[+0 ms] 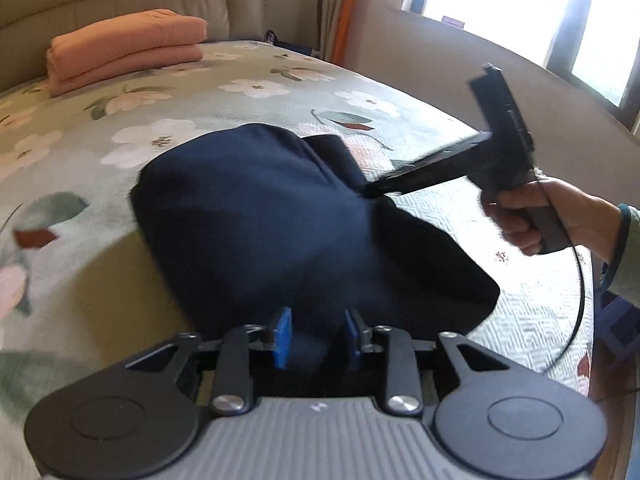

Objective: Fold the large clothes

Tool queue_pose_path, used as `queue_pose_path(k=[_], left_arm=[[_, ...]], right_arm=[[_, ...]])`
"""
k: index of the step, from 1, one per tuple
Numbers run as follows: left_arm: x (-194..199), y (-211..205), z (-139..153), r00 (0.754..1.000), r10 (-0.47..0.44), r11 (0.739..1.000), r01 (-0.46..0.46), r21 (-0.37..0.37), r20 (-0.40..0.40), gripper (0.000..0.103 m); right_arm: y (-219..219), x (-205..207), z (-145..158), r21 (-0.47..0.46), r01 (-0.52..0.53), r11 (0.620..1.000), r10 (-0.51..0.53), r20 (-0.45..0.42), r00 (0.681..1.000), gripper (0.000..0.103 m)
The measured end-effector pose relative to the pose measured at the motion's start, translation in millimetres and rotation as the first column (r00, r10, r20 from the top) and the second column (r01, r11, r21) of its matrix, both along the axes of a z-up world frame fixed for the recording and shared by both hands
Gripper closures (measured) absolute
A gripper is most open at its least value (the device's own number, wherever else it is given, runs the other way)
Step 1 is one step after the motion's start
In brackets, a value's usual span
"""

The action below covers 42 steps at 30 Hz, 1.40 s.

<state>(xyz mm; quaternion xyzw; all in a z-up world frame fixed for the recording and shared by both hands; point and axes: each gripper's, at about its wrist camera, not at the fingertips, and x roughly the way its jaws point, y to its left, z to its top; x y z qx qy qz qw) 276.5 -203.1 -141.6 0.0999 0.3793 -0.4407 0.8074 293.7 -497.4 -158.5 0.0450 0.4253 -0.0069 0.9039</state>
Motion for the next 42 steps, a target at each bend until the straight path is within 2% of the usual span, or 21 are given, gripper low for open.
queue_pose_path(k=[2,3,4,6,10,14,16,22,29,39,42], left_arm=[[-6.7,10.4,1.9,1.000,0.024,0.999,-0.024,0.023,0.016,0.059],[-7.3,15.5,3.8,0.999,0.041,0.999,-0.041,0.030,0.019,0.054],[-5.9,20.8,6.4,0.998,0.056,0.998,-0.056,0.031,0.014,0.052],[0.9,27.0,11.9,0.996,0.087,0.996,-0.087,0.025,-0.005,0.049],[17.8,26.0,20.7,0.985,0.165,0.986,-0.164,0.013,-0.051,0.035],[21.8,11.0,24.7,0.979,0.198,0.980,-0.197,0.034,-0.038,0.031],[22.7,4.9,24.1,0.977,0.211,0.977,-0.209,0.040,-0.029,0.026],[31.6,-2.5,14.6,0.964,0.257,0.966,-0.255,0.046,-0.061,0.025],[32.6,-3.7,7.6,0.963,0.262,0.964,-0.259,0.052,-0.065,0.025],[36.8,-3.9,4.1,0.959,0.268,0.963,-0.266,0.030,-0.092,0.025],[40.4,-0.7,3.3,0.947,0.302,0.953,-0.304,-0.001,-0.112,0.025]], right_arm=[[-17.9,-19.1,4.3,0.091,0.045,0.995,-0.044,-0.009,0.999,0.063],[-23.0,-27.6,6.2,0.130,0.054,0.990,-0.052,-0.014,0.999,0.054],[-27.1,-35.9,7.8,0.167,0.058,0.984,-0.056,-0.019,0.998,0.040],[-32.5,-49.0,11.2,0.238,0.073,0.969,-0.071,-0.019,0.997,0.022],[-28.1,-54.8,13.8,0.316,0.091,0.944,-0.082,-0.042,0.996,0.020],[-15.6,-52.1,15.0,0.301,0.081,0.950,-0.074,-0.032,0.997,0.017],[-12.1,-51.0,14.5,0.315,0.090,0.945,-0.085,-0.028,0.996,0.011],[-1.2,-49.7,12.0,0.270,0.079,0.960,-0.079,-0.010,0.997,0.010],[0.1,-51.6,6.5,0.237,0.086,0.968,-0.089,0.005,0.996,0.008],[-8.8,-46.7,0.6,0.298,0.114,0.948,-0.129,0.031,0.991,0.007],[-11.3,-45.5,0.1,0.311,0.109,0.944,-0.132,0.054,0.990,0.007]])
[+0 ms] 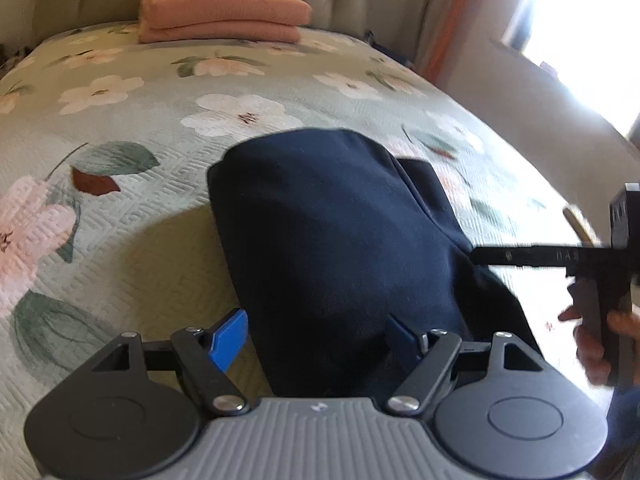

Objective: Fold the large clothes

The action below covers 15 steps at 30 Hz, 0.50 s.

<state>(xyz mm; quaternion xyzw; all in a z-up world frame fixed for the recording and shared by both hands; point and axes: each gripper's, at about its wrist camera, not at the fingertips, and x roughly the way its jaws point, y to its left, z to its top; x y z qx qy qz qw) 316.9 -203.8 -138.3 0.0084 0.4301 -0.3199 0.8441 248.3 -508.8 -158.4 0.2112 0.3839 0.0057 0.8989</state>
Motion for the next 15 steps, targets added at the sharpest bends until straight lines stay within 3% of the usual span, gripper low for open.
queue_pose_path(k=[2,6,9,15], left_arm=[[5.2,2.0,-0.8,0.999,0.033,0.999,-0.034,-0.034,-0.018,0.024],[20.8,-0.5,-9.2,0.994,0.015,0.993,-0.027,-0.114,-0.109,0.022],[28.2,-2.2,-16.8,0.994,0.049,0.991,-0.061,-0.121,-0.100,0.018],[45.7,-3.2,-37.6,0.985,0.061,0.982,-0.089,-0.168,-0.162,0.007]], right_arm=[[-0.7,2.7,-2.4,-0.002,-0.009,1.000,0.009,0.007,1.000,0.006],[-1.6,13.7,-13.6,0.061,-0.033,0.998,0.035,-0.025,0.999,0.006],[0.8,23.5,-23.5,0.026,-0.022,0.999,0.024,-0.050,0.998,0.000],[-1.0,32.4,-41.8,0.119,-0.030,0.992,0.039,-0.069,0.997,0.000]])
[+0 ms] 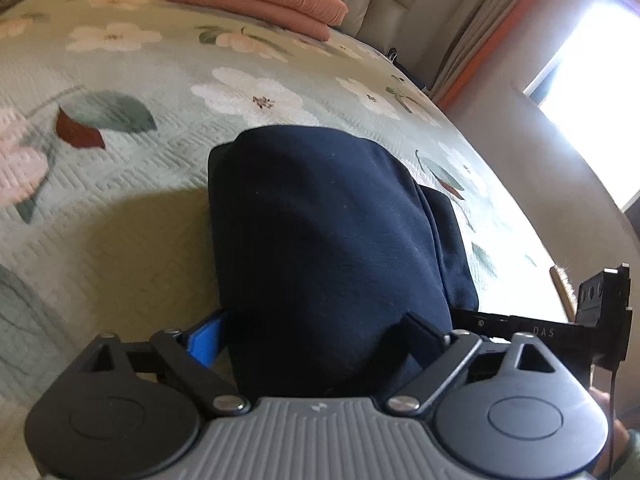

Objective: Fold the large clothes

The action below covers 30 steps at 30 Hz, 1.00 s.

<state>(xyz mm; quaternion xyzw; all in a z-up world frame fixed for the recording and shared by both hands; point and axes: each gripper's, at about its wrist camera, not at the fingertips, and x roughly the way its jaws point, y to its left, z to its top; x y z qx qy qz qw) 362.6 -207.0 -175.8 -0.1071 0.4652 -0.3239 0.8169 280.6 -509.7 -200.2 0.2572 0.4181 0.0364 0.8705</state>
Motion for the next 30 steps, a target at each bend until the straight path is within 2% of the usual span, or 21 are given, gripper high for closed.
queue_pose_path(k=[3,6,8,9,10,11,13,16,20,23,27,30], left_arm=[[10.1,5.8,-13.6,0.998,0.000,0.998,-0.004,-0.070,-0.064,0.004],[16.2,8.4,-32.5,0.989,0.020,0.986,-0.044,-0.162,-0.147,0.004],[16.5,5.9,-44.7,0.985,0.023,0.974,-0.060,-0.217,-0.173,0.004],[15.1,4.3,-46.8,0.987,0.023,0.972,-0.060,-0.227,-0.162,0.008],[13.7,4.0,-46.5,0.989,0.022,0.970,-0.056,-0.238,-0.143,0.016],[11.7,4.7,-44.5,0.993,0.016,0.969,-0.045,-0.243,-0.119,0.022],[8.7,8.2,-38.5,0.996,-0.002,0.969,-0.019,-0.246,-0.084,0.038],[6.1,15.1,-30.3,0.996,-0.005,0.957,-0.021,-0.289,-0.088,0.044],[-4.3,25.5,-7.5,0.999,-0.025,0.943,0.010,-0.331,-0.043,0.046],[-15.9,42.3,16.0,1.000,-0.025,0.943,0.022,-0.332,-0.004,0.046],[-40.7,91.3,44.6,1.000,-0.003,0.924,0.003,-0.383,-0.001,0.046],[-69.9,135.1,68.0,1.000,0.015,0.924,-0.010,-0.382,0.010,0.046]], right_arm=[[-1.2,1.4,-2.6,0.025,-0.020,0.999,0.019,0.014,1.000,0.000],[1.6,2.0,-7.2,0.096,-0.065,0.993,0.060,0.048,0.997,0.027],[3.2,-0.1,-10.6,0.106,-0.061,0.993,0.053,0.073,0.996,0.029],[2.9,-1.7,-11.1,0.115,-0.067,0.991,0.057,0.086,0.995,0.034],[1.7,-3.2,-11.5,0.133,-0.071,0.989,0.059,0.091,0.994,0.040],[0.6,-4.4,-10.7,0.142,-0.077,0.987,0.063,0.098,0.993,0.042],[2.8,-4.4,-7.0,0.122,-0.096,0.988,0.083,0.109,0.991,0.043],[13.3,-7.6,1.9,0.137,-0.117,0.984,0.093,0.170,0.981,0.042],[33.4,-13.4,22.6,0.138,-0.156,0.978,0.122,0.231,0.965,0.043],[57.6,-20.5,46.9,0.100,-0.191,0.977,0.162,0.244,0.956,0.043],[90.2,-41.7,84.7,0.110,-0.229,0.967,0.188,0.296,0.936,0.043],[130.2,-60.6,111.5,0.087,-0.261,0.962,0.224,0.298,0.928,0.043]])
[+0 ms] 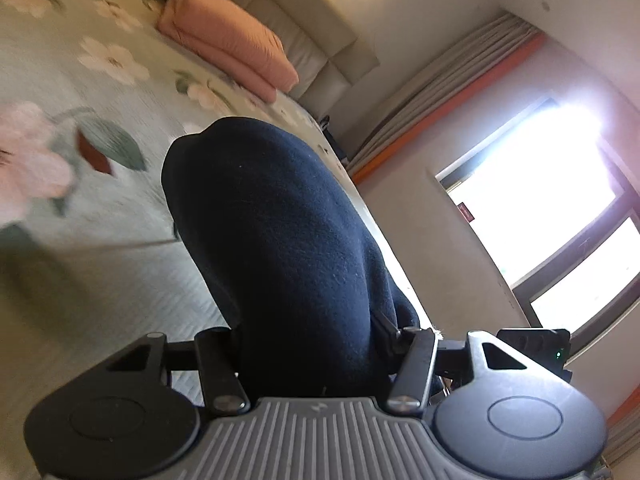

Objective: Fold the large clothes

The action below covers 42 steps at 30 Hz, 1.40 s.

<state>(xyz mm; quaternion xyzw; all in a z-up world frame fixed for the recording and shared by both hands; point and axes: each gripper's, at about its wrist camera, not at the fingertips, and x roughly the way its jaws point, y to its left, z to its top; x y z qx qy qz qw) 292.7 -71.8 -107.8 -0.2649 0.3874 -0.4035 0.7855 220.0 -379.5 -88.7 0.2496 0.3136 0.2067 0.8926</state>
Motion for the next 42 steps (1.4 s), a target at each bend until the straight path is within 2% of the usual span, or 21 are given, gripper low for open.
queue_pose_path(k=[5,8,11,13,15,16,17,18,19,23,26,28,29,30,31,32,33,35,37,39,42], left_arm=[[-46.7,66.0,24.7,0.999,0.036,0.997,-0.036,0.064,-0.001,0.046],[-66.5,103.6,18.0,0.998,0.064,0.994,-0.062,0.086,-0.015,0.046],[-74.8,133.6,-8.5,0.994,0.100,0.990,-0.094,0.109,-0.051,0.043],[-73.5,149.1,-40.5,0.983,0.145,0.981,-0.127,0.150,-0.117,0.039],[-76.9,171.4,-88.2,0.936,0.259,0.957,-0.214,0.196,-0.240,0.037],[-86.4,186.9,-108.1,0.916,0.287,0.957,-0.260,0.129,-0.282,0.037],[-97.8,202.3,-116.6,0.903,0.300,0.951,-0.307,0.028,-0.307,0.037],[-109.0,215.2,-117.6,0.890,0.323,0.937,-0.349,-0.028,-0.322,0.037],[-118.7,226.1,-112.8,0.886,0.346,0.926,-0.374,-0.038,-0.308,0.039],[-152.3,257.9,-62.5,0.890,0.443,0.896,-0.439,0.059,-0.109,0.039],[-156.5,248.5,-27.3,0.914,0.406,0.909,-0.404,0.099,0.004,0.039],[-154.9,230.8,-16.4,0.938,0.345,0.933,-0.347,0.089,0.039,0.040],[-152.3,216.4,-18.0,0.951,0.309,0.948,-0.310,0.072,0.031,0.042],[-150.9,203.1,-23.2,0.963,0.271,0.960,-0.271,0.066,0.013,0.051],[-150.7,187.4,-31.6,0.975,0.224,0.972,-0.222,0.076,-0.007,0.063],[-148.5,174.9,-41.2,0.982,0.190,0.976,-0.186,0.111,-0.021,0.068],[-150.9,167.2,-48.5,0.983,0.181,0.971,-0.177,0.162,-0.013,0.077],[-165.6,164.0,-55.9,0.985,0.171,0.963,-0.171,0.210,0.017,0.082],[-178.1,176.6,-60.2,0.986,0.167,0.967,-0.161,0.196,-0.013,0.093],[-186.2,192.3,-58.8,0.989,0.145,0.971,-0.134,0.197,-0.041,0.095],[-195.4,198.7,-46.4,0.989,0.140,0.968,-0.126,0.219,-0.049,0.095]], right_arm=[[68.5,-33.4,15.3,-0.017,-0.049,0.999,0.049,-0.023,0.999,0.043],[101.4,-43.9,5.9,0.003,-0.056,0.998,0.056,-0.059,0.997,0.043],[129.7,-38.9,-17.5,-0.007,-0.047,0.999,0.046,-0.111,0.993,0.043],[137.2,-32.0,-45.7,-0.005,-0.022,1.000,0.021,-0.173,0.985,0.043],[143.8,-30.6,-77.1,-0.046,0.019,0.999,-0.031,-0.285,0.958,0.044],[144.9,-33.7,-87.3,-0.073,0.033,0.997,-0.054,-0.311,0.949,0.041],[144.3,-39.2,-90.1,-0.070,0.048,0.996,-0.067,-0.314,0.947,0.036],[139.9,-46.1,-87.3,-0.068,0.065,0.996,-0.083,-0.314,0.946,0.030],[135.9,-51.6,-80.8,-0.081,0.074,0.994,-0.095,-0.310,0.946,0.030],[134.5,-82.2,-34.5,-0.184,0.125,0.975,-0.160,-0.188,0.969,0.028],[171.6,-90.4,-5.0,-0.270,0.116,0.956,-0.144,-0.086,0.986,0.028],[209.3,-92.3,-0.1,-0.350,0.068,0.934,-0.102,-0.079,0.992,0.030],[221.3,-92.3,-4.4,-0.377,0.043,0.925,-0.085,-0.097,0.992,0.032],[236.1,-91.3,-12.3,-0.406,0.018,0.914,-0.074,-0.123,0.990,0.046],[245.9,-91.3,-23.0,-0.437,-0.002,0.900,-0.069,-0.147,0.987,0.073],[253.0,-92.3,-36.3,-0.482,-0.017,0.876,-0.071,-0.164,0.984,0.083],[254.9,-95.6,-46.3,-0.529,-0.023,0.849,-0.080,-0.171,0.982,0.086],[243.6,-104.9,-63.7,-0.555,-0.024,0.831,-0.100,-0.192,0.976,0.089],[218.5,-110.8,-66.3,-0.485,-0.008,0.874,-0.115,-0.223,0.968,0.091],[195.9,-113.5,-59.0,-0.415,0.018,0.910,-0.136,-0.257,0.957,0.091],[177.6,-106.4,-33.6,-0.391,0.089,0.916,-0.196,-0.244,0.950,0.087]])
